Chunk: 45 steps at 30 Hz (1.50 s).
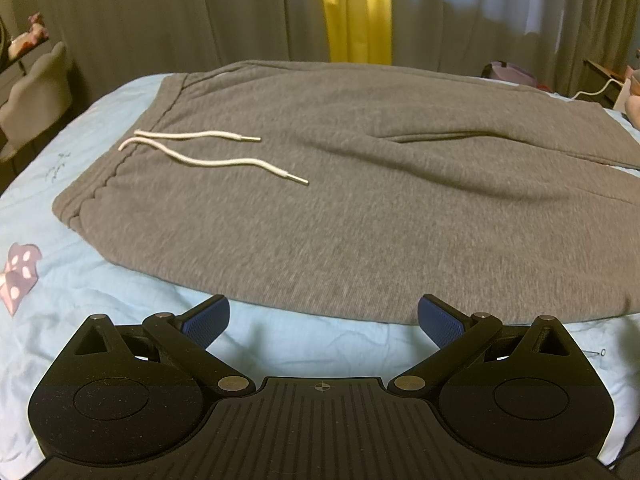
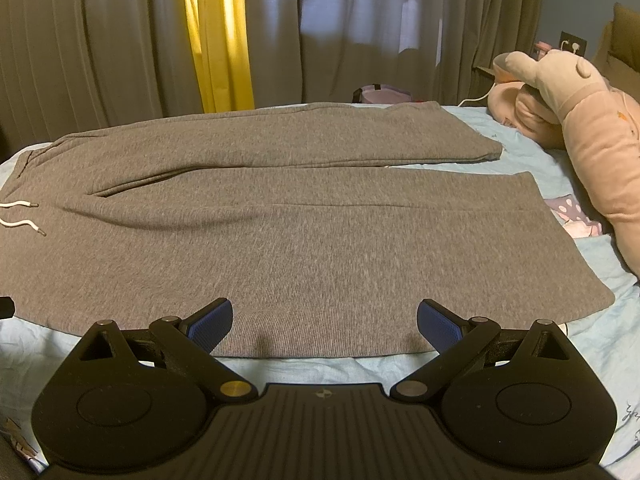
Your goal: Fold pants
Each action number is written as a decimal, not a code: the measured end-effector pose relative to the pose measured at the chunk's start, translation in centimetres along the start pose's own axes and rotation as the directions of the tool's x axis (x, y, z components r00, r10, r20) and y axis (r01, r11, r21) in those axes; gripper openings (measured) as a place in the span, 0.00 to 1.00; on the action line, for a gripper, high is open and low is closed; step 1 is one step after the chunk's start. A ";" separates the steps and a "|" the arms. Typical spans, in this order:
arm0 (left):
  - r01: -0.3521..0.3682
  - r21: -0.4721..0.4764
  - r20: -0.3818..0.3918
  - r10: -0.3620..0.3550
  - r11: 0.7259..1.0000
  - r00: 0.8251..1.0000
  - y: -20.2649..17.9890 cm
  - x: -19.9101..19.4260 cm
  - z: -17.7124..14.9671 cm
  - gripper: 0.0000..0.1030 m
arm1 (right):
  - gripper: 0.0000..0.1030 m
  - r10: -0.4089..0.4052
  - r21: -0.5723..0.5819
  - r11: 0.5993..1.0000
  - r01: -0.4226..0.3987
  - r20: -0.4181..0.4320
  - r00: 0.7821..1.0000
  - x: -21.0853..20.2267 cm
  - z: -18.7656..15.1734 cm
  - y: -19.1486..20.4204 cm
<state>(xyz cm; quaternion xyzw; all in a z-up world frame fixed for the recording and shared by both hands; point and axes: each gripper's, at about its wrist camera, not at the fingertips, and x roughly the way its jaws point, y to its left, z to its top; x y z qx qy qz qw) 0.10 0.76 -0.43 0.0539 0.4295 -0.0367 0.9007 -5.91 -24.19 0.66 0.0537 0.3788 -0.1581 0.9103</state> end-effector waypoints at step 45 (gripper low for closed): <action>0.023 -0.026 -0.020 -0.024 0.999 1.000 0.5 0.2 0.6 1.00 | 0.96 0.031 0.024 0.999 -0.030 -0.022 0.999 0.7 -0.1 -0.6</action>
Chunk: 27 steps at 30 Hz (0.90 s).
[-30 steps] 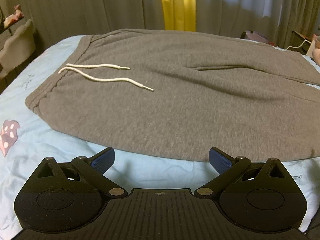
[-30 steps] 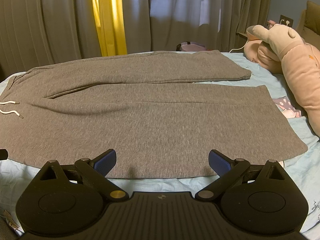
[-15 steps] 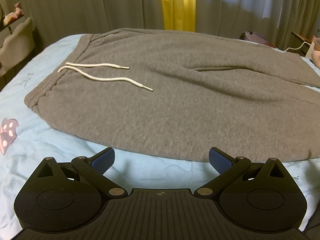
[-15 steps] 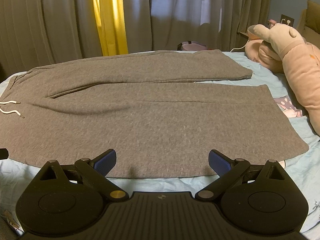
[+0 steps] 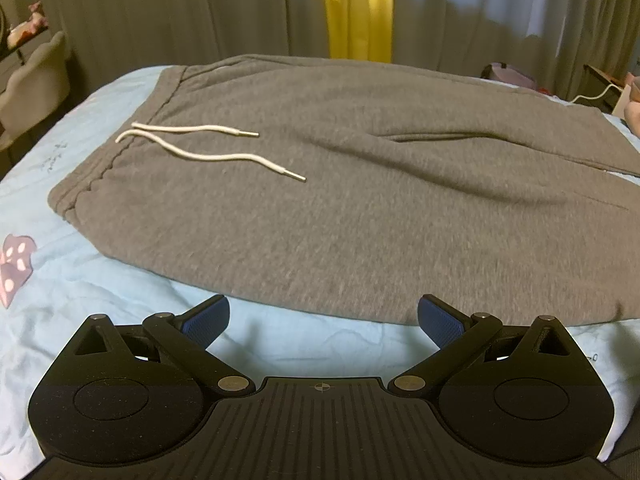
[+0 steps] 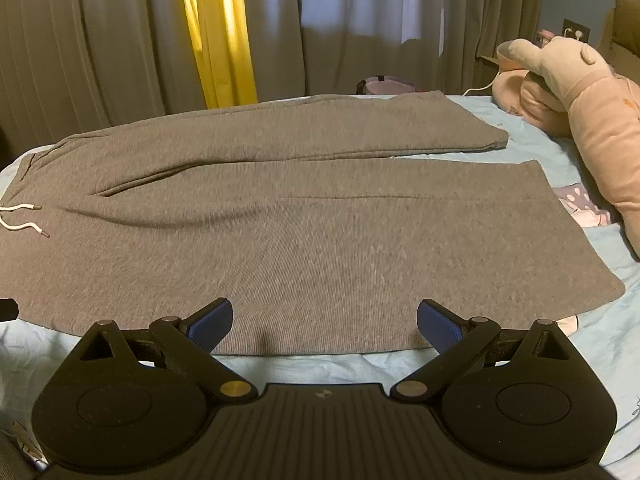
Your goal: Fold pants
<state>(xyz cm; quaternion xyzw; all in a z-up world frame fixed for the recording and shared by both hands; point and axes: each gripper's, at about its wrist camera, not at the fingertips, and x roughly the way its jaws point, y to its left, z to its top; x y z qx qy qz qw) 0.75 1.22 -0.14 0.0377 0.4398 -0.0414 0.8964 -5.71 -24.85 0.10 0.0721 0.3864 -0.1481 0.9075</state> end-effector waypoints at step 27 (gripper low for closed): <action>0.017 -0.044 -0.082 -0.021 0.999 0.996 -0.2 2.7 1.3 1.00 | 0.96 0.029 0.085 0.996 -0.020 -0.104 0.994 3.1 0.7 -1.8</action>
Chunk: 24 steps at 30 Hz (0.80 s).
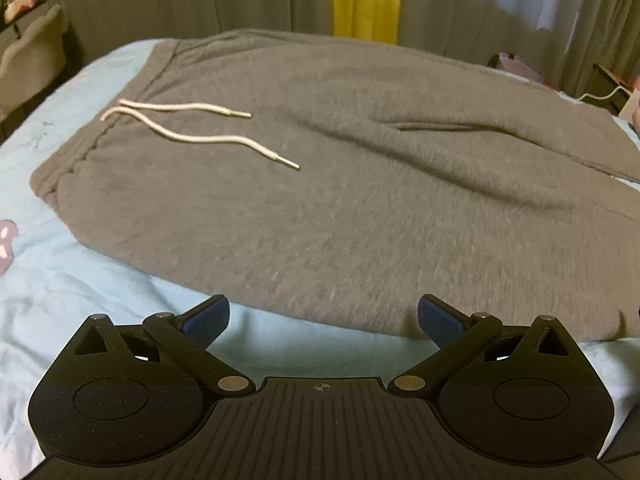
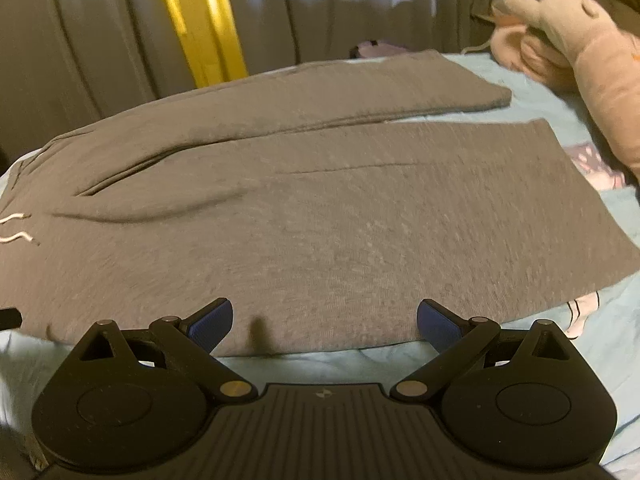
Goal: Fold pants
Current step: 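Move the right gripper to the grey pant leg hem and grasp it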
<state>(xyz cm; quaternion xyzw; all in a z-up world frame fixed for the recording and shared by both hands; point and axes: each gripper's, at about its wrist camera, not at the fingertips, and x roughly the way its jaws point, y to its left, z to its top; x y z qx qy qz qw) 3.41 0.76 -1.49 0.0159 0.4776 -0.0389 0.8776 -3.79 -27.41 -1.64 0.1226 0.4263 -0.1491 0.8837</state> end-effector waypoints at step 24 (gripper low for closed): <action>-0.186 -0.447 0.175 0.290 0.875 0.941 3.9 11.1 14.0 1.00 | 0.96 -0.061 0.051 0.996 0.076 -0.253 0.966 10.6 8.2 -4.2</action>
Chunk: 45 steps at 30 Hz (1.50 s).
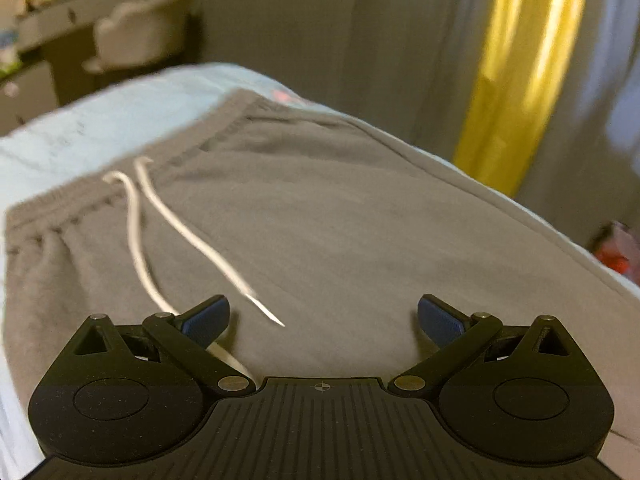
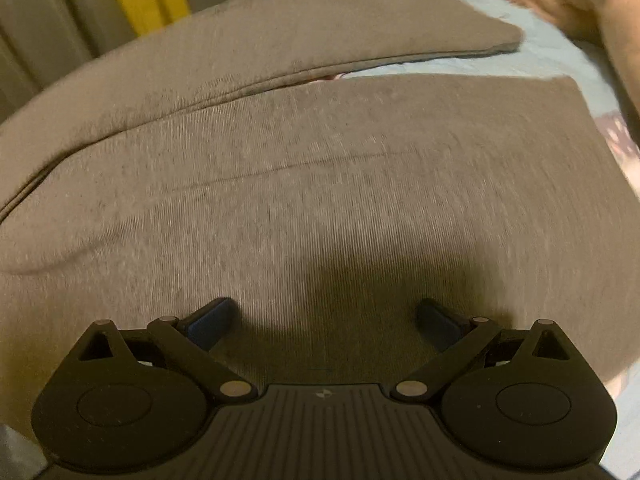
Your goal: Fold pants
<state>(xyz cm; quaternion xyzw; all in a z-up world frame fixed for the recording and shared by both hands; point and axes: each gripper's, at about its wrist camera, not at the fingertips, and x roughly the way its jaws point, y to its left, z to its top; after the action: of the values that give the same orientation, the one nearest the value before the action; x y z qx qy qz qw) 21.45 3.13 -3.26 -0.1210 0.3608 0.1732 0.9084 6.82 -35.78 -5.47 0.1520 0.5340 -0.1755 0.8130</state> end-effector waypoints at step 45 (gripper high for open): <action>0.252 -0.093 0.147 -0.237 0.963 0.960 3.6 1.6 0.2 1.00 | 0.18 -0.031 0.613 0.751 -0.246 0.405 0.914 -0.8 0.0 -14.2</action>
<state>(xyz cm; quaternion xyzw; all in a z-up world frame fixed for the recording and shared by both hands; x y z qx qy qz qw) 21.22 6.85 -4.56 -0.2032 0.2706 0.0870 0.9370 0.23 -48.32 -5.59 0.4184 0.2564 -0.3288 0.8069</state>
